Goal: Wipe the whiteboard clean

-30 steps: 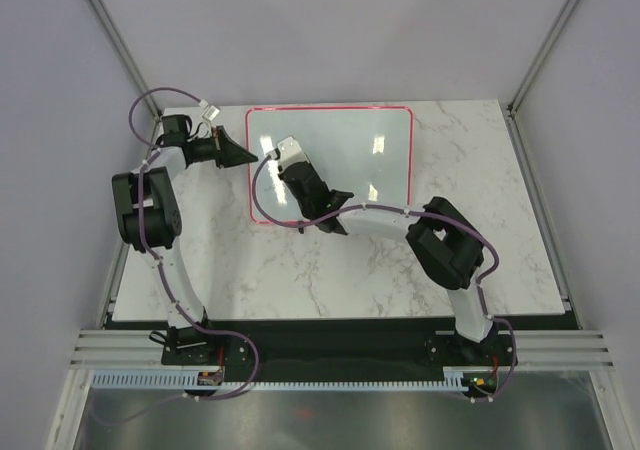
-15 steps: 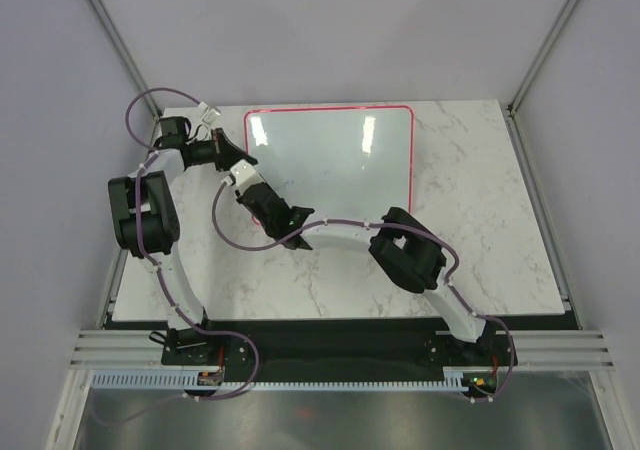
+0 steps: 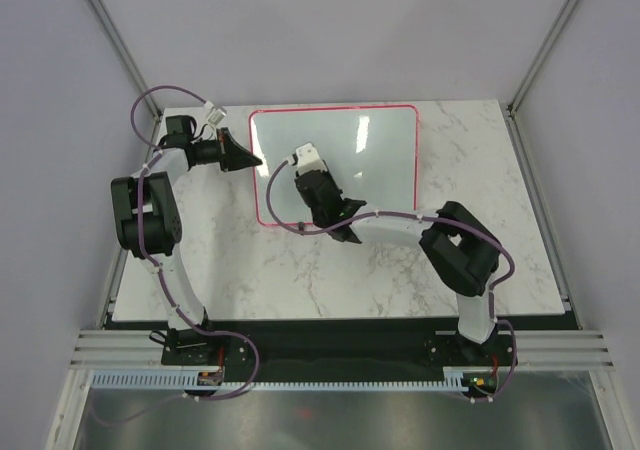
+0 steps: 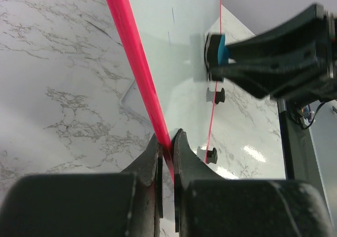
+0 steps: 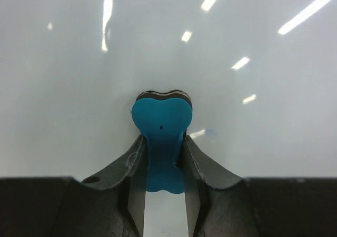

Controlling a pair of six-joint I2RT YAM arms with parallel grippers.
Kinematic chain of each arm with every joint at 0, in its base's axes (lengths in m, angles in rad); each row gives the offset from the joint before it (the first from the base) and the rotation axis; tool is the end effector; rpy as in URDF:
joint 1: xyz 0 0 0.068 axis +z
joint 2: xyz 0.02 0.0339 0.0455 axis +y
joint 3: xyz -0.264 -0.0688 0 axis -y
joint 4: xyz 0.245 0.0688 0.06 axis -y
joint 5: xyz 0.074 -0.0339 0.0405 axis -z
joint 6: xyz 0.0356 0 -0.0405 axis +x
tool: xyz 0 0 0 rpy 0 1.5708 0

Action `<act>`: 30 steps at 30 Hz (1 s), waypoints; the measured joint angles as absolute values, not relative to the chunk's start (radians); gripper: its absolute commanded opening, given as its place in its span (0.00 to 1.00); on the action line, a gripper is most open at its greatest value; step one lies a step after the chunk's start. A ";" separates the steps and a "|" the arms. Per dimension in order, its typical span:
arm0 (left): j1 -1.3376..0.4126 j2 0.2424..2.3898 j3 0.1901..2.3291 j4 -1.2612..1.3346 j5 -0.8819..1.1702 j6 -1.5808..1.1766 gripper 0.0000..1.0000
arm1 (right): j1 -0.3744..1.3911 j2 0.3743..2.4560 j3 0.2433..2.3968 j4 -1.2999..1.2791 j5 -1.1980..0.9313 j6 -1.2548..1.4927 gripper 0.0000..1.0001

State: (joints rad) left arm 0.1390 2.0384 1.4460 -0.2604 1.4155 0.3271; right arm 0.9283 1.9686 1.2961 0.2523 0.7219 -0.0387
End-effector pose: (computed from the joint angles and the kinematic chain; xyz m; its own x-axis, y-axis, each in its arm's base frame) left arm 0.4288 0.0245 0.2023 -0.5064 -0.0207 -0.8621 0.8289 0.2639 -0.4932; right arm 0.2844 0.3408 0.2101 -0.2350 -0.3624 -0.9019 -0.2487 0.9194 -0.3047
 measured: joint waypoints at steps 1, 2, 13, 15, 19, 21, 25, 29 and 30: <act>0.139 2.038 1.445 -0.263 1.413 0.327 0.02 | 0.908 1.945 1.276 0.254 0.734 -0.036 0.00; 0.139 2.038 1.445 -0.268 1.410 0.327 0.02 | 0.884 1.922 1.257 0.257 0.749 -0.033 0.00; 0.151 2.038 1.438 -0.318 1.382 0.327 0.02 | 0.904 2.044 1.440 0.259 0.774 -0.023 0.00; 0.151 2.038 1.438 -0.319 1.384 0.329 0.02 | 0.959 2.105 1.510 0.271 0.732 -0.031 0.00; 0.149 2.033 1.438 -0.320 1.397 0.343 0.02 | 1.052 2.175 1.521 0.269 0.621 -0.033 0.00; 0.149 2.033 1.438 -0.320 1.396 0.345 0.02 | 1.076 2.192 1.507 0.263 0.588 -0.033 0.00; 0.149 2.033 1.438 -0.319 1.397 0.347 0.02 | 1.081 2.193 1.498 0.258 0.570 -0.032 0.00; 0.148 2.033 1.438 -0.320 1.398 0.349 0.02 | 1.081 2.176 1.454 0.283 0.602 -0.034 0.00; 0.148 2.033 1.438 -0.320 1.398 0.350 0.02 | 1.081 2.161 1.430 0.282 0.617 -0.034 0.00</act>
State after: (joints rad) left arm 0.1478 2.0335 1.4376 -0.3199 1.3975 0.3500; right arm 1.0805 2.1612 1.4303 0.2825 0.6167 -0.0341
